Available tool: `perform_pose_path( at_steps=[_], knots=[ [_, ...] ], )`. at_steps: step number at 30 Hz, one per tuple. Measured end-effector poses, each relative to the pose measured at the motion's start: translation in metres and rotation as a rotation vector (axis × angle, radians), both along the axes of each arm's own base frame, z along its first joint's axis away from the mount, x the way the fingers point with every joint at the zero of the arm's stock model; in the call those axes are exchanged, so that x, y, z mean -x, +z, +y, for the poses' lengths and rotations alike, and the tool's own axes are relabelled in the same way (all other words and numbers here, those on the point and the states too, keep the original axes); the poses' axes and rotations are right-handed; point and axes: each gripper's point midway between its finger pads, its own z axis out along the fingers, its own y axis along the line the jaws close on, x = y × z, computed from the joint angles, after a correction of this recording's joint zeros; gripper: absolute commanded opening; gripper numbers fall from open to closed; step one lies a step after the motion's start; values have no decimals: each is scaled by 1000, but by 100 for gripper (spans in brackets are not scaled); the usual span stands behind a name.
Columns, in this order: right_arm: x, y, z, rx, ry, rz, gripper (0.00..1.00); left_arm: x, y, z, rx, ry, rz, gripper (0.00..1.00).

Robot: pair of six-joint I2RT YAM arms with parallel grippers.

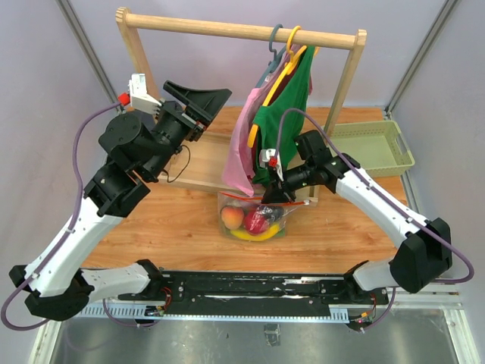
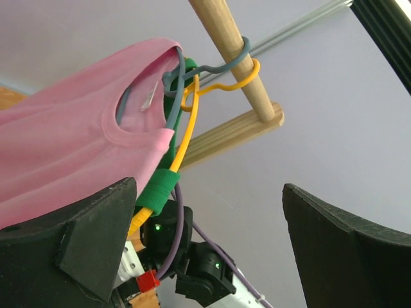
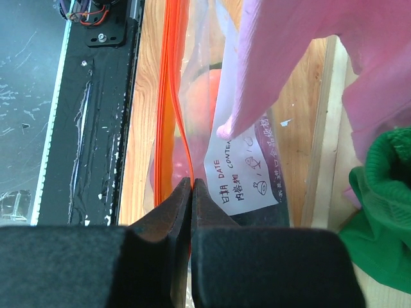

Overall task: Open the zip-top bag and remove the fake food
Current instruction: Open the zipper of the food storage bag at the center of the board.

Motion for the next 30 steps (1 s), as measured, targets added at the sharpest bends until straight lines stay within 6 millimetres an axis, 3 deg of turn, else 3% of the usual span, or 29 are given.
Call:
perform_pose_path(
  at_steps=[10, 13, 14, 16, 20, 24, 30],
  knots=[
    [1, -1, 0, 0, 5, 7, 1, 6, -4, -5, -57, -14, -53, 99],
    [1, -1, 0, -1, 5, 7, 1, 23, -49, -3, -125, -65, -99, 99],
    [0, -1, 1, -1, 5, 5, 1, 32, -73, -1, -153, -93, -117, 96],
    [0, 0, 1, -3, 5, 3, 1, 49, -110, 2, -176, -142, -139, 85],
    [-1, 1, 1, -8, 2, -1, 1, 77, -156, 11, -135, -222, -133, 64],
    [-1, 5, 2, -22, -5, -12, 1, 91, -169, 5, -62, -307, -76, 62],
    [-3, 9, 4, -43, -28, -6, 1, 101, -205, -16, -41, -403, 120, 65]
  ],
)
